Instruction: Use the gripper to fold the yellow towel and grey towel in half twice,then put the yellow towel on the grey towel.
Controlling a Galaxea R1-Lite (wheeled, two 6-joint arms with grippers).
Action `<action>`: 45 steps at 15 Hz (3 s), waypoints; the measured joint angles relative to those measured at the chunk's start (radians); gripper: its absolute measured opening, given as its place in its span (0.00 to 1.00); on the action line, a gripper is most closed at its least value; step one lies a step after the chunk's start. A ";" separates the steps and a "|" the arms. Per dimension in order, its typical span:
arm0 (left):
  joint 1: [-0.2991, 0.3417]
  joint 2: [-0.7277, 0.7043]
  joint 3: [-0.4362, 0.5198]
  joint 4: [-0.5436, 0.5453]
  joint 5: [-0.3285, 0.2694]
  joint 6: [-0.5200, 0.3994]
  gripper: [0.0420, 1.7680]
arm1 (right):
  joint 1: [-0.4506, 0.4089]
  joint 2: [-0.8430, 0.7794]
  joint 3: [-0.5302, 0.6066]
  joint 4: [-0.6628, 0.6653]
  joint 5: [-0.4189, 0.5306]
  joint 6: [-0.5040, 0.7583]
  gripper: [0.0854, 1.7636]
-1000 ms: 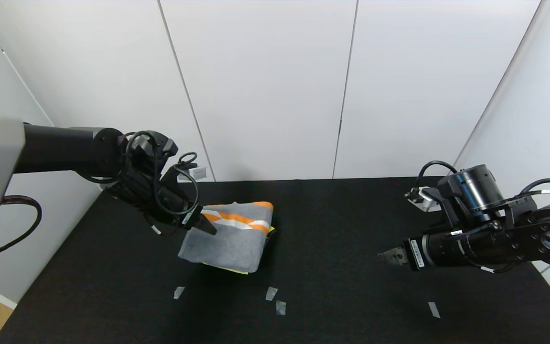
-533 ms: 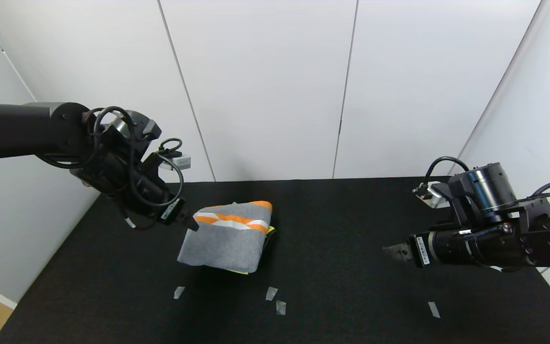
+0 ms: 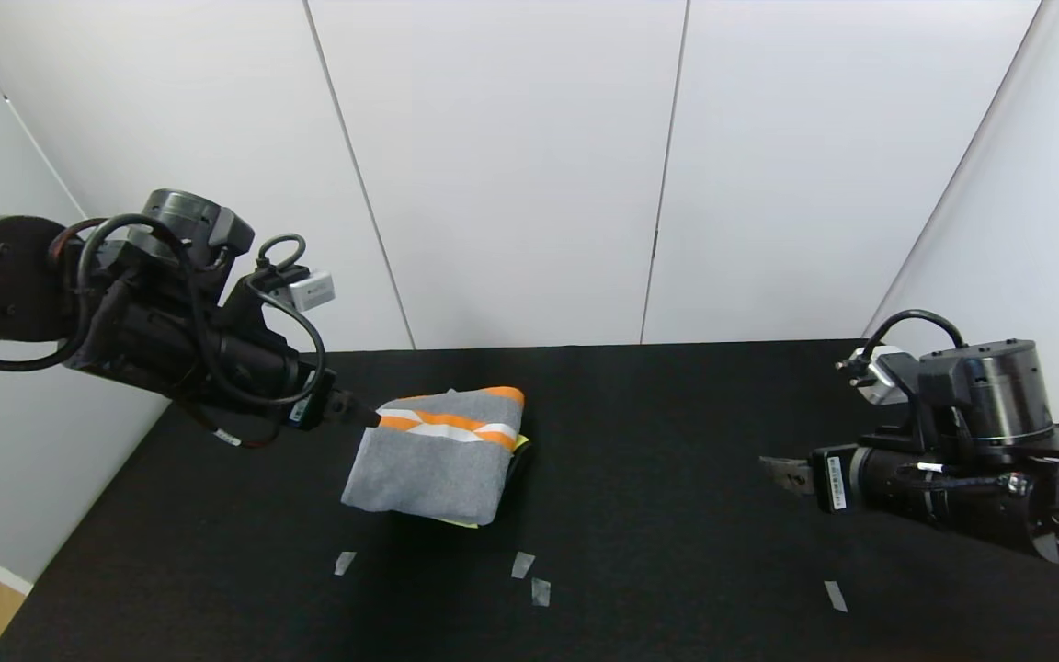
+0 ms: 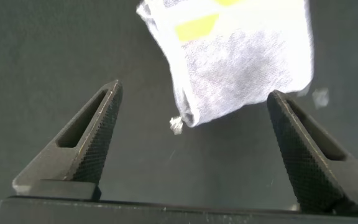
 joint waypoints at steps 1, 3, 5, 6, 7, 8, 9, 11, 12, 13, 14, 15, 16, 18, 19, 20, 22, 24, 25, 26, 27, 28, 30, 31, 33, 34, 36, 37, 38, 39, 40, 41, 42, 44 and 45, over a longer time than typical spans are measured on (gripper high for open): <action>-0.003 -0.039 0.058 -0.050 -0.002 -0.021 0.94 | -0.003 -0.028 0.018 0.000 0.000 0.001 0.97; -0.009 -0.129 0.158 -0.096 -0.007 -0.047 0.94 | -0.008 -0.103 0.061 0.003 0.002 0.000 0.97; -0.011 -0.226 0.251 -0.109 -0.009 -0.055 0.95 | -0.011 -0.195 0.113 0.004 0.005 0.000 0.97; -0.012 -0.275 0.292 -0.110 -0.009 -0.056 0.95 | -0.012 -0.245 0.137 0.005 0.006 0.001 0.97; -0.013 -0.330 0.333 -0.113 -0.009 -0.057 0.95 | -0.015 -0.297 0.162 0.006 0.007 0.000 0.97; -0.013 -0.383 0.371 -0.113 -0.009 -0.057 0.96 | -0.019 -0.354 0.190 0.009 0.008 0.000 0.97; -0.013 -0.438 0.410 -0.114 -0.009 -0.057 0.96 | -0.021 -0.407 0.214 0.017 0.008 0.000 0.97; -0.013 -0.557 0.489 -0.113 -0.009 -0.057 0.96 | -0.026 -0.514 0.250 0.060 0.008 0.000 0.97; -0.013 -0.615 0.521 -0.113 -0.009 -0.057 0.96 | -0.029 -0.574 0.262 0.101 0.008 0.000 0.97; -0.013 -0.672 0.550 -0.111 -0.009 -0.058 0.96 | -0.031 -0.631 0.265 0.147 0.008 0.000 0.97; -0.013 -0.733 0.574 -0.107 -0.009 -0.060 0.96 | -0.031 -0.689 0.267 0.200 0.008 0.000 0.97; -0.013 -0.790 0.596 -0.104 -0.009 -0.061 0.96 | -0.031 -0.753 0.267 0.260 0.008 0.000 0.97; -0.013 -0.845 0.616 -0.101 -0.005 -0.062 0.96 | -0.031 -0.814 0.264 0.318 0.007 -0.001 0.97; -0.009 -0.959 0.642 -0.076 0.002 -0.066 0.96 | -0.031 -0.934 0.248 0.457 0.004 -0.002 0.97; -0.007 -1.008 0.647 -0.046 0.004 -0.069 0.96 | -0.033 -0.993 0.234 0.528 0.002 -0.002 0.97; -0.006 -1.061 0.648 -0.015 0.005 -0.071 0.96 | -0.034 -1.050 0.216 0.600 0.000 -0.002 0.97; 0.004 -1.151 0.650 0.020 0.013 -0.073 0.97 | -0.049 -1.160 0.172 0.740 -0.022 -0.002 0.97; 0.030 -1.237 0.654 0.045 0.020 -0.073 0.97 | -0.101 -1.250 0.134 0.815 -0.045 -0.003 0.97; 0.041 -1.278 0.654 0.067 0.021 -0.073 0.97 | -0.136 -1.283 0.122 0.831 -0.047 -0.003 0.97; 0.051 -1.321 0.650 0.093 0.022 -0.072 0.97 | -0.183 -1.313 0.114 0.847 -0.046 -0.004 0.97; 0.056 -1.358 0.648 0.119 0.022 -0.072 0.97 | -0.229 -1.339 0.109 0.854 -0.041 -0.004 0.97; 0.059 -1.392 0.647 0.137 0.021 -0.072 0.97 | -0.268 -1.366 0.108 0.859 -0.031 -0.004 0.97; 0.063 -1.457 0.654 0.167 0.014 -0.070 0.97 | -0.305 -1.422 0.116 0.898 -0.017 -0.018 0.97; 0.071 -1.486 0.661 0.172 0.010 -0.070 0.97 | -0.312 -1.451 0.120 0.909 -0.006 -0.037 0.97; 0.090 -1.546 0.682 0.173 -0.005 -0.070 0.97 | -0.318 -1.521 0.141 0.919 0.028 -0.072 0.97; 0.098 -1.581 0.694 0.172 -0.008 -0.071 0.97 | -0.321 -1.554 0.157 0.917 0.037 -0.083 0.97; 0.106 -1.648 0.729 0.163 -0.001 -0.070 0.97 | -0.324 -1.614 0.208 0.899 0.038 -0.094 0.97; 0.108 -1.678 0.748 0.157 -0.002 -0.069 0.97 | -0.325 -1.636 0.235 0.881 0.038 -0.100 0.97; 0.109 -1.700 0.761 0.150 -0.004 -0.070 0.97 | -0.326 -1.652 0.262 0.837 0.038 -0.101 0.97; 0.109 -1.720 0.777 0.138 -0.005 -0.072 0.97 | -0.326 -1.663 0.297 0.775 0.038 -0.102 0.97; 0.110 -1.739 0.804 0.100 -0.004 -0.075 0.97 | -0.326 -1.670 0.334 0.696 0.039 -0.105 0.97; 0.110 -1.753 0.839 0.037 0.000 -0.085 0.97 | -0.326 -1.674 0.383 0.613 0.039 -0.115 0.97; 0.110 -1.763 0.880 -0.046 0.003 -0.104 0.97 | -0.326 -1.677 0.435 0.525 0.039 -0.129 0.97; 0.110 -1.774 0.968 -0.179 0.005 -0.134 0.97 | -0.326 -1.679 0.525 0.401 0.041 -0.146 0.97; 0.110 -1.777 1.012 -0.227 0.006 -0.142 0.97 | -0.326 -1.680 0.570 0.359 0.050 -0.158 0.97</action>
